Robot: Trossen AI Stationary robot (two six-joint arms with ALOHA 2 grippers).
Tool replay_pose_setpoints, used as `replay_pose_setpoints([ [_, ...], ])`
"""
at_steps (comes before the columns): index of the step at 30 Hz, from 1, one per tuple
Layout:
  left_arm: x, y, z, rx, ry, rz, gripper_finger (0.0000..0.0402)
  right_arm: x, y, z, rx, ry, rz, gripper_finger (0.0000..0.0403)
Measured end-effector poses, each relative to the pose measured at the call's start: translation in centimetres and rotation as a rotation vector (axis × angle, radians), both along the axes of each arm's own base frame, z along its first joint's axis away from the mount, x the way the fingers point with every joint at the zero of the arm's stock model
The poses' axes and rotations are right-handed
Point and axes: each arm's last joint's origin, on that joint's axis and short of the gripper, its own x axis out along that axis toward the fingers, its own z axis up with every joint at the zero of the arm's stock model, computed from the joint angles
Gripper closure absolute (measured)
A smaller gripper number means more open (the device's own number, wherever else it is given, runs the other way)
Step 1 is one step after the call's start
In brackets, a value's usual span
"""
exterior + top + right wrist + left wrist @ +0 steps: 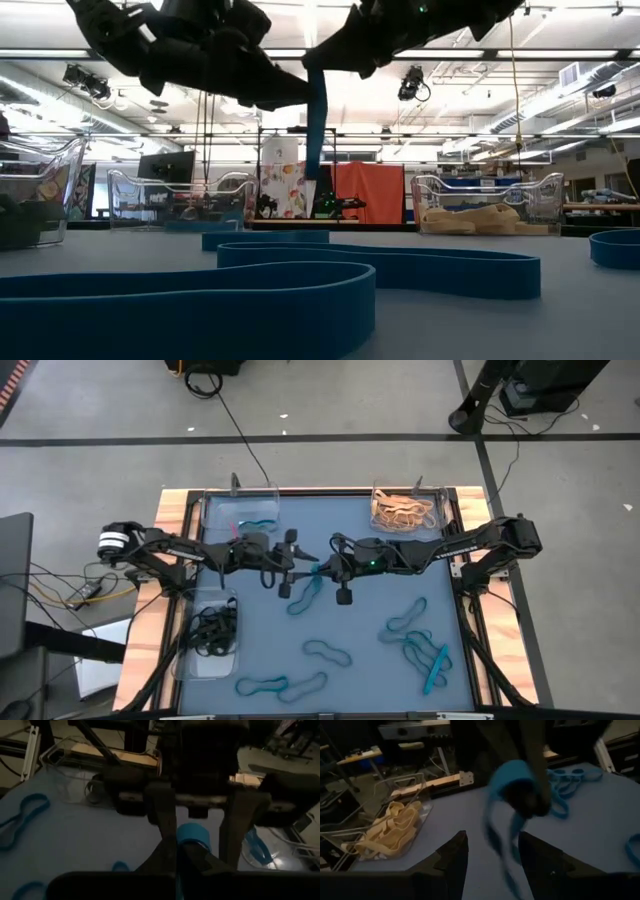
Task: Sort rubber bands into baskets
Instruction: Put the blue rubber band into the top left transparent bin
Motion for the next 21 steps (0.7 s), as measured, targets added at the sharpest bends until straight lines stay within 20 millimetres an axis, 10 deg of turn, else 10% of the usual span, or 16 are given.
replay_pose_setpoints([
  [7, 0.67, 0.09, -0.86, -0.012, -0.009, 0.006, 0.024, 0.08, 0.0, 0.23, -0.013, -0.026, 0.005, 0.0394],
  [15, 1.06, 0.07, -0.27, -0.031, -0.015, -0.012, 0.0387, 0.08, 0.0, 0.24, 0.01, -0.026, -0.003, 0.0381],
  [21, 0.84, 0.35, -0.59, -0.026, 0.035, 0.034, 0.0389, -0.08, -0.58, -0.11, -0.049, 0.013, -0.162, 0.0339],
])
